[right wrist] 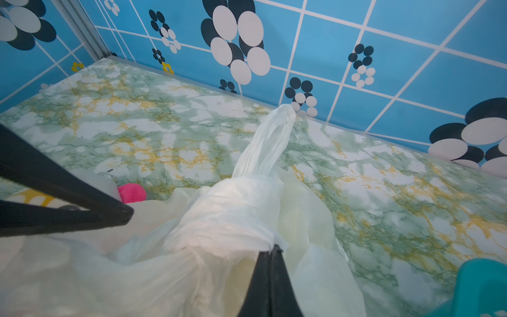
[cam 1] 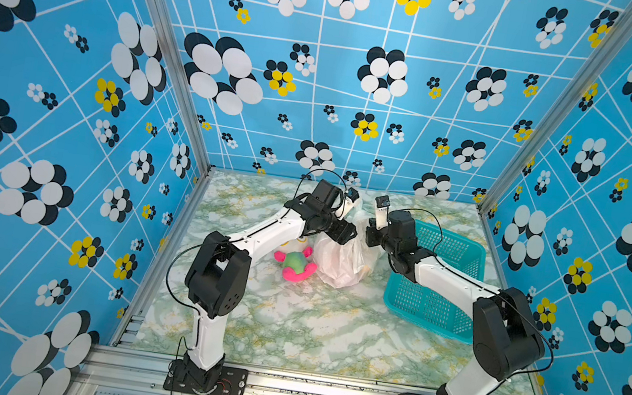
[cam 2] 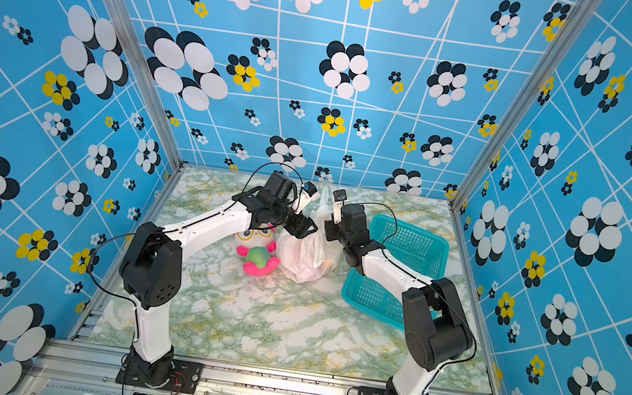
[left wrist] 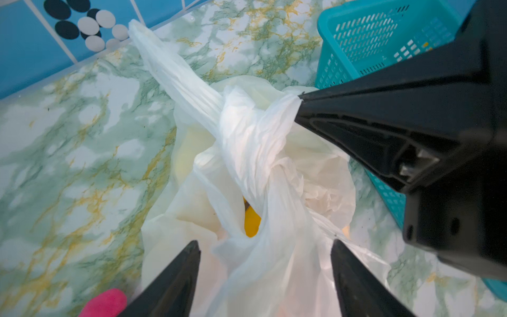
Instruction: Untie the knot of the plastic bag and take out the fruit
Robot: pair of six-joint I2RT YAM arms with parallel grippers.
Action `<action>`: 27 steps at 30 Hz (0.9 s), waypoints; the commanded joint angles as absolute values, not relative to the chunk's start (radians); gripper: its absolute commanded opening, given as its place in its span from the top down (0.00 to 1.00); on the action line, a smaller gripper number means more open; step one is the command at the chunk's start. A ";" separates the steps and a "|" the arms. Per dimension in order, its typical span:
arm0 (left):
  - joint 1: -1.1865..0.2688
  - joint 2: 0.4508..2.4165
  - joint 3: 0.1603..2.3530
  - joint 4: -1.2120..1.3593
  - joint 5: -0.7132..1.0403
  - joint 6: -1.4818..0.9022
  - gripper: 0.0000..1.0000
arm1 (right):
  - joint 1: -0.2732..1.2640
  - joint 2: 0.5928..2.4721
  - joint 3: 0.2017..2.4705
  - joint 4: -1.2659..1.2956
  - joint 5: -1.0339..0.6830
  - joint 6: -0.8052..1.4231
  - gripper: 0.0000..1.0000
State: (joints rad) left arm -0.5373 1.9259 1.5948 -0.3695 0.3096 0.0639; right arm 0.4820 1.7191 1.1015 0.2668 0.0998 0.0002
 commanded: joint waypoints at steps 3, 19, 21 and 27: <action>-0.544 1.950 1.633 -0.391 0.294 0.067 0.17 | 0.480 1.688 1.075 0.309 0.065 0.042 1.00; -0.533 1.900 1.588 -0.354 0.347 0.045 1.00 | 0.479 1.631 1.022 0.335 0.175 0.113 1.00; -0.527 1.888 1.577 -0.349 0.345 0.041 1.00 | 0.477 1.619 1.016 0.336 0.199 0.121 1.00; -0.512 1.856 1.529 -0.315 0.342 0.034 1.00 | 0.469 1.597 0.996 0.335 0.247 0.135 1.00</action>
State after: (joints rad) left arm -0.5289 1.8988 1.5593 -0.3336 0.3408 0.0460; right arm 0.4816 1.6344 1.0130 0.3050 0.1822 0.1097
